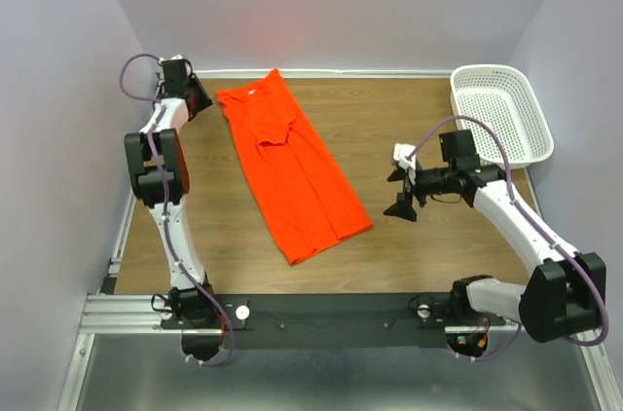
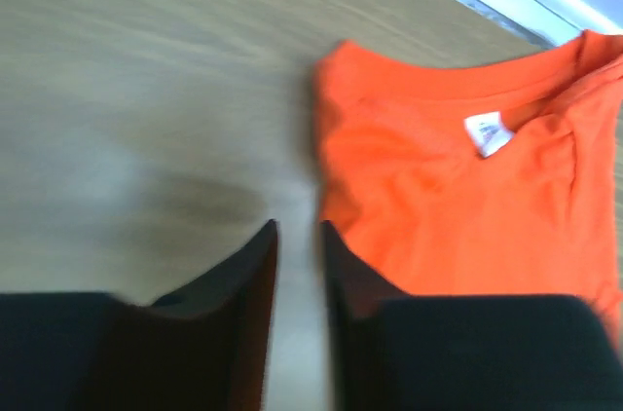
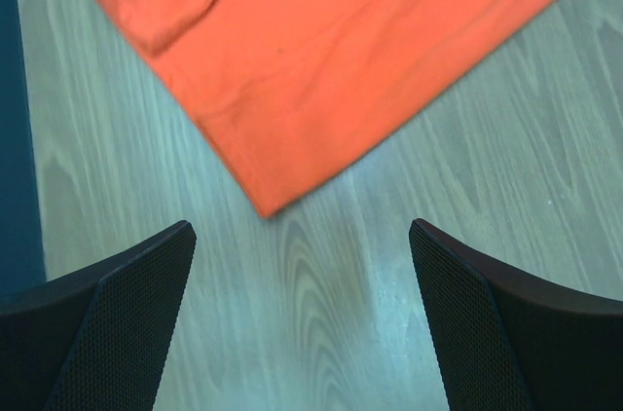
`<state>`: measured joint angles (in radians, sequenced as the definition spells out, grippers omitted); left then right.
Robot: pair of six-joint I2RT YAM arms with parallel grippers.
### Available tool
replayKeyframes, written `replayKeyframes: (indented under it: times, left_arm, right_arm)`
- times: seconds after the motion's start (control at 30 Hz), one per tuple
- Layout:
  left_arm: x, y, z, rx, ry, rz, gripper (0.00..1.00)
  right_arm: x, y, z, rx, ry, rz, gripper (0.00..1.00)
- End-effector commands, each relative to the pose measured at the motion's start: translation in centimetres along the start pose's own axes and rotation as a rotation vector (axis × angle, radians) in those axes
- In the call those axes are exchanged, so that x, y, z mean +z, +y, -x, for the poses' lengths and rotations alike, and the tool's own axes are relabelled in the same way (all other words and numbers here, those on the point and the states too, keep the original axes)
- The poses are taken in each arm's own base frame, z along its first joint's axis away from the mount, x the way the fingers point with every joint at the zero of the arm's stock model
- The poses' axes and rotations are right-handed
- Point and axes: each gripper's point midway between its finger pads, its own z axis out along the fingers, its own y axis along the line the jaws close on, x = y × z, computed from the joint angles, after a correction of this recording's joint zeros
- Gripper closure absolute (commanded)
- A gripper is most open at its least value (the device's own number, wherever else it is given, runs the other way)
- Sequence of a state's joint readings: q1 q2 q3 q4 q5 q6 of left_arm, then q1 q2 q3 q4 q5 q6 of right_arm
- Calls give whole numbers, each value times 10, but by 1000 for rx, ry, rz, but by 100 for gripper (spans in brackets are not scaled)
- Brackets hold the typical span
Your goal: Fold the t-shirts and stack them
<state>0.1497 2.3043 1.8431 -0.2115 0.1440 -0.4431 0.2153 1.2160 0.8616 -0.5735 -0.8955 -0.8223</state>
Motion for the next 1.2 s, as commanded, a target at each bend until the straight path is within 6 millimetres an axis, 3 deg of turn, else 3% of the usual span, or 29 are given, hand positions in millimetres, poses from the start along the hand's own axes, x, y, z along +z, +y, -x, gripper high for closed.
replayKeyframes:
  times: [0.0, 0.03, 0.07, 0.1, 0.13, 0.2, 0.27, 0.3, 0.33, 0.37, 0.4, 0.43, 0.5, 0.53, 0.57, 0.63, 0.67, 0.7, 0.73, 0.77, 0.8, 0.87, 1.0, 1.13, 1.17]
  left_arm:
    - [-92, 23, 102, 46, -341, 145, 62]
    - [-104, 28, 107, 35, -365, 153, 59]
    - [-131, 30, 125, 22, -421, 142, 53]
    - [-133, 40, 113, 6, -404, 142, 53]
    - [-149, 36, 123, -6, -444, 110, 53]
    - [-152, 43, 105, -27, -399, 51, 53]
    - [-162, 27, 100, -12, -395, -53, 58]
    - [-159, 26, 79, -13, -352, -73, 60]
    - [-162, 17, 74, -2, -358, -119, 61]
    - [-171, 4, 50, -4, -322, -186, 65]
    - [-177, -6, 44, 12, -323, -221, 68]
    - [-196, -34, 41, 59, -342, -270, 70]
    - [-218, -54, 31, 144, -381, -257, 71]
    - [-250, -86, 17, 204, -408, -288, 70]
    - [-259, -81, 5, 251, -437, -214, 70]
    - [-299, -97, -4, 287, -530, -239, 68]
    - [-351, -115, 0, 310, -647, -332, 59]
    - [-370, -117, -6, 332, -693, -377, 47]
    - [-398, -113, -19, 359, -770, -421, 2]
    - [-411, -118, -33, 390, -783, -492, 2]
    - [-410, -117, -55, 440, -767, -545, 2]
    - [-443, -132, -76, 561, -809, -689, 2]
    - [-438, -134, -106, 699, -688, -723, 2]
    - [-444, -144, -95, 783, -722, -666, 2]
    - [-433, -141, -98, 796, -678, -626, 1]
  right_arm:
    - [1, 37, -24, -322, 7, 146, 1]
    - [3, 39, -25, -350, 6, 156, 0]
    - [4, 41, -24, -365, 1, 165, 0]
    - [7, 42, -22, -360, -3, 177, 0]
    - [8, 42, -20, -351, -6, 183, 0]
    - [10, 42, -19, -326, -4, 195, 0]
    - [14, 41, -23, -315, 11, 210, 0]
    - [15, 41, -28, -338, 29, 218, 1]
    - [17, 45, -34, -365, 39, 235, 1]
    - [18, 44, -44, -440, 68, 246, 1]
    - [20, 44, -52, -480, 91, 257, 1]
    - [24, 48, -60, -516, 115, 283, 1]
    - [29, 46, -76, -564, 199, 320, 3]
    - [36, 50, -75, -589, 216, 352, 6]
    - [42, 55, -80, -592, 240, 383, 8]
    - [46, 56, -81, -600, 245, 397, 11]
    - [48, 56, -81, -601, 244, 397, 14]
    - [49, 57, -82, -599, 244, 400, 15]
    - [52, 56, -81, -611, 241, 398, 17]
    - [53, 57, -83, -613, 242, 402, 22]
    - [57, 58, -86, -622, 249, 413, 26]
    - [61, 63, -92, -627, 265, 436, 33]
    - [76, 65, -105, -642, 318, 463, 38]
    - [87, 63, -111, -644, 337, 460, 37]
    - [90, 62, -114, -636, 347, 463, 37]
